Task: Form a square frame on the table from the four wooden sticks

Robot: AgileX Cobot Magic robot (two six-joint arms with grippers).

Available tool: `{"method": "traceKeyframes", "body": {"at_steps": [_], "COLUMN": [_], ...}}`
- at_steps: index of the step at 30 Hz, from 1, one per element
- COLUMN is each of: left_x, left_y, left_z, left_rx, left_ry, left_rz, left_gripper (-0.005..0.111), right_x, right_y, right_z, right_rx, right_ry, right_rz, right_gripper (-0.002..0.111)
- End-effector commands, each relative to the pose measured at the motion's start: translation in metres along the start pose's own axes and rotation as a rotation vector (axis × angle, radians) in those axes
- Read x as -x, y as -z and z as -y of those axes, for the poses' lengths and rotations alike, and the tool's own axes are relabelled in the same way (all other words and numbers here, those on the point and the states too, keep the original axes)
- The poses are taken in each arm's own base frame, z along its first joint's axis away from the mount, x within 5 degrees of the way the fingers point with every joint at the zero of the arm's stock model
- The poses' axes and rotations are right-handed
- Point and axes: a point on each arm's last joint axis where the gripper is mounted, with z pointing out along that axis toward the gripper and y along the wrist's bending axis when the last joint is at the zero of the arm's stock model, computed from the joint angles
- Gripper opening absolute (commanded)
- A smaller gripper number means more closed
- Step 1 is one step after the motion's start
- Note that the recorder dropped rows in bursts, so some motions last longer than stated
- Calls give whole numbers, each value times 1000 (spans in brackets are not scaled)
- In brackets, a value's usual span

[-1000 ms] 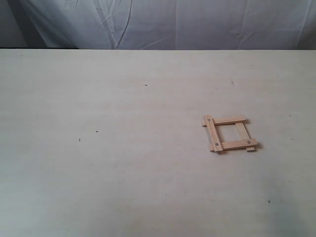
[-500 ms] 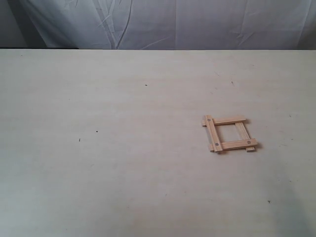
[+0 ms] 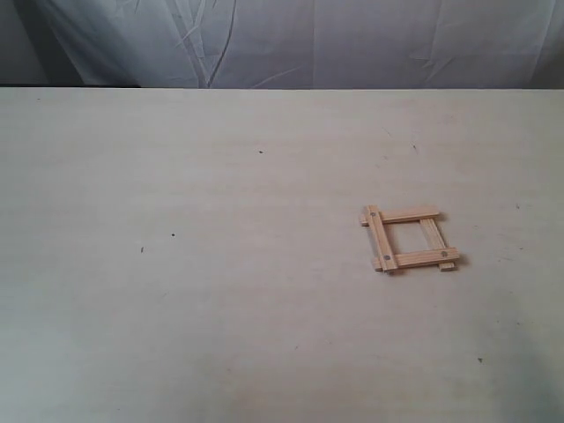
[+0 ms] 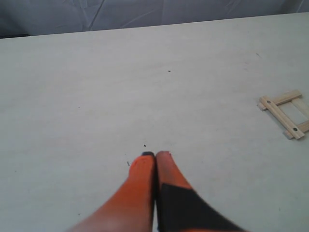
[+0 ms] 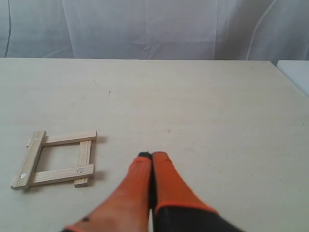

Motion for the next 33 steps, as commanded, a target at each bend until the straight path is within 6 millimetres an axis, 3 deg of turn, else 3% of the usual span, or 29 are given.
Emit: {"method": "traceKeyframes", "body": {"at_steps": [1,6,33], "left_x": [0,0,-1], "left_y": [1,1,1], "left_z": [0,0,-3], "left_rx": [4,4,28], "left_ry": [1,1,-53], "left_rz": [10,10,6], "left_gripper": [0,0,0], "right_x": [-7,-16,-16], "right_y": [-3,-7,-7], "right_z": [-1,-3,-4], "right_rx": [12,33,35], "right_ry": [-28,-79,-83], "right_rz": [7,-18,-13], "right_gripper": [-1,-1,-1]}}
